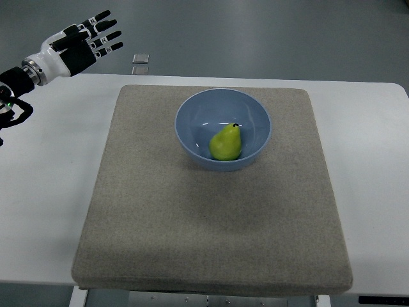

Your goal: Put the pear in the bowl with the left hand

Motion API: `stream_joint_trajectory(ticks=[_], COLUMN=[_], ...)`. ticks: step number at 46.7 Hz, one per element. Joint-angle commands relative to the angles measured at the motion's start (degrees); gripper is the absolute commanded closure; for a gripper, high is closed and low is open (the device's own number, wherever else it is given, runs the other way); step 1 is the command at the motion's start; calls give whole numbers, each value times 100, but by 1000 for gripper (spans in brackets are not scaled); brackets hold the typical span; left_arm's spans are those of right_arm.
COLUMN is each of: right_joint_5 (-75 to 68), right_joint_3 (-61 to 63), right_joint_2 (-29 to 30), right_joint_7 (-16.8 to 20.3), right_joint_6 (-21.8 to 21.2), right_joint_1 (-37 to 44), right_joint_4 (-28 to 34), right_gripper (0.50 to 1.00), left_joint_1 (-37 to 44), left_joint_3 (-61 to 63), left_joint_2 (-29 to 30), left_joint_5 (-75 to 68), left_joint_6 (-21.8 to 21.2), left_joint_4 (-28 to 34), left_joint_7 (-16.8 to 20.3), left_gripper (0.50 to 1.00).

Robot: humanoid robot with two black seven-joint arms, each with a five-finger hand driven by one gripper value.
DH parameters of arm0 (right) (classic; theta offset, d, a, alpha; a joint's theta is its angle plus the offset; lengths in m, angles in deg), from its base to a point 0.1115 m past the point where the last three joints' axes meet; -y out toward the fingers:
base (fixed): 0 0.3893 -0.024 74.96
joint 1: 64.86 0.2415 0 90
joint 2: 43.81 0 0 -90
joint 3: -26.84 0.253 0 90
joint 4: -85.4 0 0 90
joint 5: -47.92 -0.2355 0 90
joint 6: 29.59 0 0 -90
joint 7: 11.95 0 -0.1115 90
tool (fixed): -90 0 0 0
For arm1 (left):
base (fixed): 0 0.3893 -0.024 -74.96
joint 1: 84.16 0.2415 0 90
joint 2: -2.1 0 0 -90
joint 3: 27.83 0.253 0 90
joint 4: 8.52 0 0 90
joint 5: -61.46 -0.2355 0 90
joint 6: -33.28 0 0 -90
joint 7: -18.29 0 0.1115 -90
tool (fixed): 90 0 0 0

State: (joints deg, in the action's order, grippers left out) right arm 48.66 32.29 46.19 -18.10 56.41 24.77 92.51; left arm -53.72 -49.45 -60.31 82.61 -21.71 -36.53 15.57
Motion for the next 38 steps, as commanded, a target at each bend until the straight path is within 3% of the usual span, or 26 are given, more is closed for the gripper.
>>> stream_joint_trajectory(ticks=[1,38], right_joint_5=[5,-31], right_joint_3=[0,26], right_joint_2=[0,0], right_joint_7=[0,-9], right_joint_6=[5,-75], right_joint_1=[11,11], right_joint_4=[-7,80], right_gripper=[574,574], left_joint_1=[49,111], left_joint_3=[-9,-255], left_joint_2=[10,10], left_joint_5=[4,-40], left_joint_6=[-1,-1], left_joint_4=[-2,15], left_joint_7=[0,0], left_gripper=[504,504])
